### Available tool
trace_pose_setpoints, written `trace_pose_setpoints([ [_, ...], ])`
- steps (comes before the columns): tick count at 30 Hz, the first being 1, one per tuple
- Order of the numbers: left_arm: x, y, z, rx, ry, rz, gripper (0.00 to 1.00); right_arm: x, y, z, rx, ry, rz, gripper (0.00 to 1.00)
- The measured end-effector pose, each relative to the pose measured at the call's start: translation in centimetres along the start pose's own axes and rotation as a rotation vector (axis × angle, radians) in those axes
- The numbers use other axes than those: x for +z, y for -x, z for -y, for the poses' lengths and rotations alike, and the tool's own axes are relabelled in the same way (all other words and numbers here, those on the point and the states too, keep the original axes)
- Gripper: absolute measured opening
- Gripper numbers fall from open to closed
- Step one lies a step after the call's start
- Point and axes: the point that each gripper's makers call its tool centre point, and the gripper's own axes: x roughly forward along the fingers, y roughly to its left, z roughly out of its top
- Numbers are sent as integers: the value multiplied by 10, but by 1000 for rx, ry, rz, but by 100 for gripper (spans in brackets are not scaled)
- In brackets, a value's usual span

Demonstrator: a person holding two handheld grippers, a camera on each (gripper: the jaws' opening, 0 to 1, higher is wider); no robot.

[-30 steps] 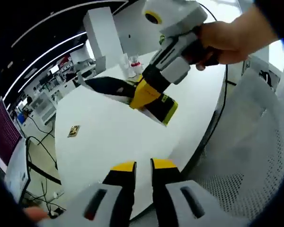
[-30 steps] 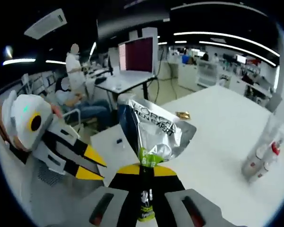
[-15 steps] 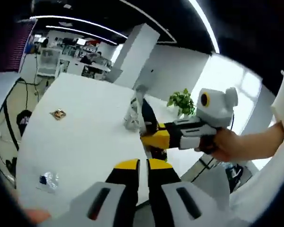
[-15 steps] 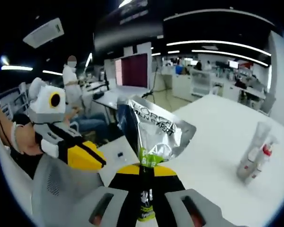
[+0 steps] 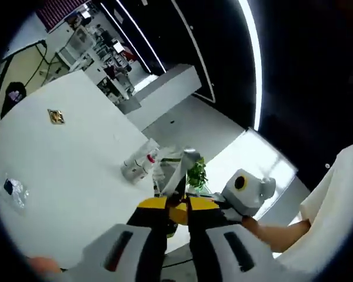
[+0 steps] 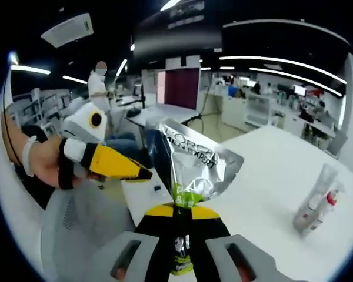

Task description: Arrange the skincare products in the storage area until every visible bottle or jar stands upright without overlapping.

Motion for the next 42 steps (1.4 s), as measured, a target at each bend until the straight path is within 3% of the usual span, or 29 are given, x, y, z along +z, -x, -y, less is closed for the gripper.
trace_pose_setpoints([
  [2, 2, 0, 1, -7, 18, 9, 37, -4, -1, -3, 11, 3, -12, 0],
  [4, 3, -2, 2, -12, 25, 12, 44, -10, -2, -8, 18, 33, -40, 1],
  [6, 2, -4, 3, -13, 20, 8, 46, -16, -3, -13, 22, 90, -82, 1],
  [8, -4, -5, 2, -7, 24, -19, 46, -14, -5, -26, 42, 134, -77, 1],
  [11, -3, -4, -1, 7, 34, -14, 45, -13, -9, -36, 57, 225, -87, 1],
  [15, -2, -1, -9, 44, 44, -11, 38, -10, -10, -44, 61, 276, -83, 1],
  [17, -3, 2, -19, 93, 26, -20, 31, -10, -13, -42, 59, 301, -80, 1],
  [20, -5, 2, -19, 92, 76, -14, 30, -13, -12, -43, 57, 340, -94, 1],
  [26, -12, -3, -27, 160, 55, -62, 16, -20, -8, -37, 45, 482, -130, 1],
  [29, -9, -6, -24, 168, 141, -36, 12, -18, -5, -36, 42, 472, -112, 2],
  [35, -9, -5, -23, 232, 179, -13, 4, -15, 2, -34, 36, 487, -87, 8],
  [38, -13, -4, -26, 264, 215, -19, 0, -17, 6, -34, 48, 457, -30, 15],
  [42, -19, -3, -23, 283, 198, -21, 0, -25, 9, -35, 60, 430, -7, 19],
])
